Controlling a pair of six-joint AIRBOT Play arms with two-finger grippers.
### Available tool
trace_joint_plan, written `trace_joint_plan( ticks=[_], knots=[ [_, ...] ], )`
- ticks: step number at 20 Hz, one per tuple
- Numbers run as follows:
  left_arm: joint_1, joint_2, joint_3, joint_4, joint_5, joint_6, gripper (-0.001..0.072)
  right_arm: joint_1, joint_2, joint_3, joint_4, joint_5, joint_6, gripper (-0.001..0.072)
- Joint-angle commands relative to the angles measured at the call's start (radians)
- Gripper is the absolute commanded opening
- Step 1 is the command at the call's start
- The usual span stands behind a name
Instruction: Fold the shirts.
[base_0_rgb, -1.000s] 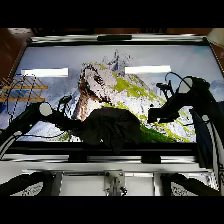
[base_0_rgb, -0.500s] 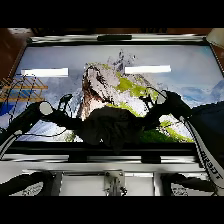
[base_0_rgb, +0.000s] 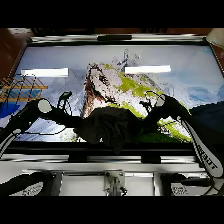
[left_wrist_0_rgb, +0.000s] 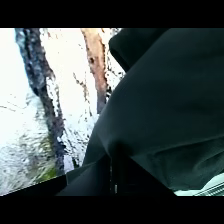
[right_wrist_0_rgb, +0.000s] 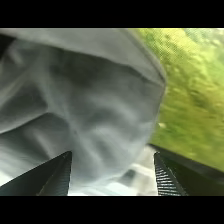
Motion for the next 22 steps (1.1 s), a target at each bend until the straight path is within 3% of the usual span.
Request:
trace_joint_plan(
  ticks=[1, 2, 3, 4, 5, 7, 12, 14, 16, 19, 22],
  knots=[
    [0.0, 0.001, 0.003, 0.0, -0.001, 0.001, 0.0035, 0.002, -0.056, -0.003, 0.08, -0.043, 0.041, 0.063],
    [0.001, 0.001, 0.003, 0.0, 0.0, 0.001, 0.0035, 0.009, -0.069, -0.003, 0.081, -0.044, 0.045, 0.063],
    [0.0, 0.001, 0.003, 0.0, -0.001, 0.001, 0.0035, 0.023, -0.075, -0.002, 0.074, -0.045, 0.043, 0.0473],
    [0.001, 0.002, 0.003, 0.001, 0.0, 0.005, 0.0035, 0.034, -0.072, -0.001, 0.064, -0.045, 0.044, 0.0154],
    [0.001, 0.005, 0.014, 0.01, -0.003, 0.019, 0.0035, 0.043, -0.063, 0.003, 0.063, -0.042, 0.043, 0.0078],
    [0.001, 0.019, 0.098, 0.097, -0.047, 0.027, 0.0033, 0.043, -0.001, 0.047, 0.031, -0.022, 0.01, 0.0076],
    [0.001, 0.121, 0.682, 0.436, -0.151, 0.026, 0.0034, 0.041, 0.325, 0.438, -0.347, 0.005, -0.05, 0.0075],
    [-0.002, 0.161, 1.012, 0.436, -0.116, 0.008, 0.0035, 0.041, 0.463, 0.656, -0.405, -0.085, -0.051, 0.0076],
    [-0.01, 0.193, 1.278, 0.418, -0.049, -0.08, 0.0035, 0.043, 0.592, 0.829, -0.354, -0.256, -0.051, 0.0076],
    [-0.01, 0.331, 1.324, 0.349, 0.14, -0.133, 0.0035, 0.043, 0.763, 0.924, -0.238, -0.519, 0.005, 0.0075],
    [-0.01, 0.481, 1.172, 0.352, 0.201, -0.133, 0.0035, 0.043, 0.867, 0.924, -0.258, -0.541, 0.055, 0.0076]
  ],
)
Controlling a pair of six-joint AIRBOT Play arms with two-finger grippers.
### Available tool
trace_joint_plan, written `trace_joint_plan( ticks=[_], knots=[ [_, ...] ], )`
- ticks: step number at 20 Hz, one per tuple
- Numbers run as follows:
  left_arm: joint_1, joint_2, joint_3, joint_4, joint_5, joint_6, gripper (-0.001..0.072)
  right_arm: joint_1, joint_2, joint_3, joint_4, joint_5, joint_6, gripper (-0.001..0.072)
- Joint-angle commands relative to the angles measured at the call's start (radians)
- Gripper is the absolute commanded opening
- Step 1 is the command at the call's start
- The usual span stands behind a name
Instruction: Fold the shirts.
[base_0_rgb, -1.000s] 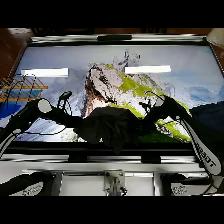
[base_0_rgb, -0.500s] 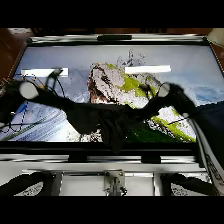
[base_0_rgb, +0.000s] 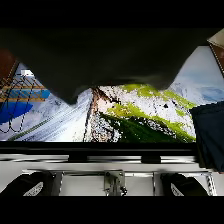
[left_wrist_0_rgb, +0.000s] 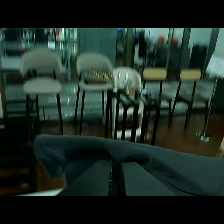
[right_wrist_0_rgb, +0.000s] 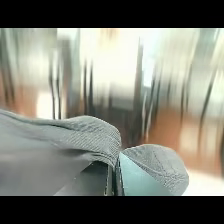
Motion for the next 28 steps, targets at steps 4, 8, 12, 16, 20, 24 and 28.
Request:
trace_joint_plan(
  ticks=[4, 8, 12, 16, 20, 24, 28],
  knots=[
    [-0.001, 0.185, -0.171, 0.085, 0.029, -0.029, 0.0035, 0.0, 0.122, 0.051, -0.166, -0.01, 0.119, 0.0076],
    [-0.001, 0.129, -0.191, 0.18, 0.051, -0.027, 0.0035, 0.0, 0.032, 0.051, -0.327, 0.193, 0.122, 0.0076],
    [0.014, -0.016, -0.191, 0.285, 0.072, -0.011, 0.0035, 0.0, -0.162, 0.05, -0.533, 0.361, 0.119, 0.0076],
    [0.02, -0.261, -0.191, 0.285, 0.053, -0.009, 0.0035, 0.0, -0.444, 0.05, -0.521, 0.381, 0.144, 0.0076],
    [0.041, -0.565, -0.191, 0.285, 0.053, 0.028, 0.0035, 0.0, -0.787, 0.05, -0.519, 0.326, 0.268, 0.0076],
    [0.077, -0.837, -0.191, 0.284, 0.02, -0.026, 0.0036, 0.0, -1.055, 0.05, -0.515, 0.279, 0.337, 0.0077],
    [0.08, -0.981, -0.191, 0.189, -0.075, -0.142, 0.004, 0.0, -1.162, 0.05, -0.344, 0.289, 0.387, 0.0084]
  ],
)
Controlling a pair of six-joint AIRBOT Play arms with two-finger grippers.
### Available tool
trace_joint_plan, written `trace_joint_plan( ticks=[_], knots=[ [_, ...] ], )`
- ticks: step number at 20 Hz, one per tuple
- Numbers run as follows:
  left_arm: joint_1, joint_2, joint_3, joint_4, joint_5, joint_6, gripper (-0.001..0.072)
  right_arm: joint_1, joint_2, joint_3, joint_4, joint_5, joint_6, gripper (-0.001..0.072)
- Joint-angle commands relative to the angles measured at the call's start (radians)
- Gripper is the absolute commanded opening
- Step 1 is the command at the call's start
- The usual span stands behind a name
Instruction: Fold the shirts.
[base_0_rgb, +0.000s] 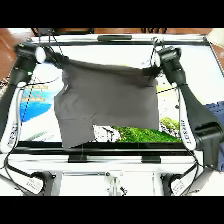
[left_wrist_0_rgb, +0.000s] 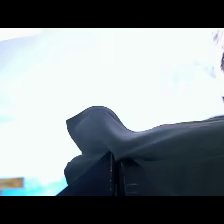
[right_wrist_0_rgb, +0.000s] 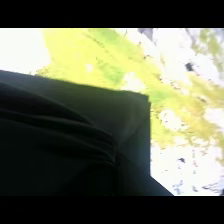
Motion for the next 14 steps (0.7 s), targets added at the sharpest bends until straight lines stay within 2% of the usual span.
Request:
trace_joint_plan(
  ticks=[1, 2, 3, 4, 5, 7, 8, 9, 11, 13, 14],
  knots=[
    [0.006, -0.135, 0.001, -0.126, -0.105, -0.078, 0.0087, 0.002, -0.108, 0.001, 0.168, -0.01, 0.045, 0.0088],
    [0.006, -0.145, 0.001, -0.171, -0.146, -0.076, 0.0186, 0.002, -0.109, 0.001, 0.211, -0.014, 0.045, 0.0214],
    [0.006, -0.15, 0.004, -0.197, -0.202, -0.076, 0.0434, 0.001, -0.103, 0.002, 0.247, -0.005, 0.033, 0.0496],
    [0.009, -0.15, 0.007, -0.194, -0.262, -0.074, 0.0698, -0.001, -0.091, 0.004, 0.253, 0.026, 0.006, 0.0531],
    [0.021, -0.15, 0.026, -0.187, -0.352, -0.04, 0.0709, -0.006, -0.071, 0.004, 0.24, 0.072, -0.023, 0.0531],
    [0.068, -0.14, 0.069, -0.212, -0.518, 0.139, 0.0703, -0.037, -0.022, 0.004, 0.18, 0.217, -0.094, 0.0531],
    [0.106, -0.129, 0.077, -0.255, -0.59, 0.197, 0.0703, -0.066, -0.001, 0.004, 0.175, 0.293, -0.153, 0.0531],
    [0.161, -0.117, 0.076, -0.333, -0.666, 0.219, 0.0703, -0.109, 0.018, 0.004, 0.193, 0.382, -0.187, 0.053],
    [0.289, -0.103, 0.054, -0.564, -0.791, 0.203, 0.07, -0.205, 0.053, -0.012, 0.304, 0.538, -0.206, 0.053],
    [0.406, -0.056, -0.074, -0.726, -0.853, 0.195, 0.0701, -0.294, 0.132, -0.129, 0.378, 0.547, -0.211, 0.0488],
    [0.455, -0.008, -0.187, -0.736, -0.842, 0.212, 0.0701, -0.323, 0.183, -0.214, 0.389, 0.5, -0.214, 0.0487]
  ],
)
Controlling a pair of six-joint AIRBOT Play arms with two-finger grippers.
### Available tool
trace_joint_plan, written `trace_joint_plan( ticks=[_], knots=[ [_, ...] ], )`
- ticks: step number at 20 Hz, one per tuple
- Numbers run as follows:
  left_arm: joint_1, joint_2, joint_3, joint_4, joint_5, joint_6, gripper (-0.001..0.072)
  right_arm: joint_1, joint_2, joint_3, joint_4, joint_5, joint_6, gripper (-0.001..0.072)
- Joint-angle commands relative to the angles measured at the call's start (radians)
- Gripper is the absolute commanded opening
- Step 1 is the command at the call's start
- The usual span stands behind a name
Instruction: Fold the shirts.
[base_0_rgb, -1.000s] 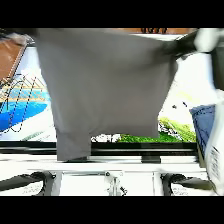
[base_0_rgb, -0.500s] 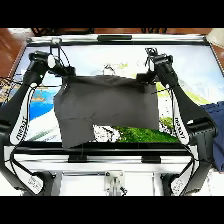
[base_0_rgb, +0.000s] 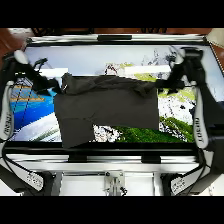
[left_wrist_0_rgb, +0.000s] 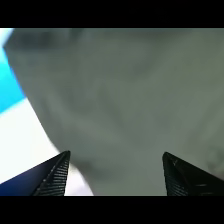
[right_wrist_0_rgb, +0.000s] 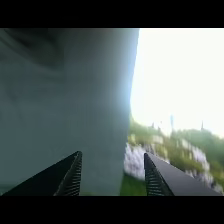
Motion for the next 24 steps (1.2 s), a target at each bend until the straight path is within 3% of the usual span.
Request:
trace_joint_plan(
  ticks=[1, 5, 7, 8, 10, 16, 18, 19, 21, 24],
  knots=[
    [0.182, 0.122, -0.272, -0.214, -0.089, 0.073, 0.07, -0.126, 0.151, -0.226, 0.109, 0.017, -0.044, 0.0487],
    [0.273, 0.333, -0.7, -0.252, 0.25, 0.19, 0.0698, -0.22, 0.295, -0.525, 0.248, -0.107, -0.072, 0.0488],
    [0.267, 0.352, -0.815, -0.262, 0.331, 0.202, 0.0689, -0.229, 0.322, -0.576, 0.301, -0.155, -0.079, 0.0487],
    [0.263, 0.343, -0.854, -0.266, 0.36, 0.201, 0.0688, -0.229, 0.323, -0.578, 0.302, -0.163, -0.079, 0.0488],
    [0.249, 0.33, -0.901, -0.294, 0.422, 0.223, 0.058, -0.226, 0.323, -0.578, 0.311, -0.168, -0.079, 0.0488],
    [0.154, 0.296, -0.908, -0.353, 0.586, 0.254, 0.0567, -0.226, 0.323, -0.578, 0.309, -0.154, -0.08, 0.0488],
    [0.132, 0.297, -0.898, -0.362, 0.624, 0.254, 0.0129, -0.232, 0.322, -0.592, 0.29, -0.151, -0.092, 0.049],
    [0.13, 0.298, -0.886, -0.368, 0.614, 0.254, 0.0036, -0.243, 0.322, -0.62, 0.273, -0.151, -0.108, 0.0508],
    [0.133, 0.298, -0.856, -0.367, 0.564, 0.269, 0.0036, -0.296, 0.321, -0.724, 0.273, -0.147, -0.116, 0.0508],
    [0.134, 0.301, -0.84, -0.367, 0.518, 0.298, 0.0036, -0.351, 0.321, -0.862, 0.38, -0.264, -0.129, 0.0508]
  ],
)
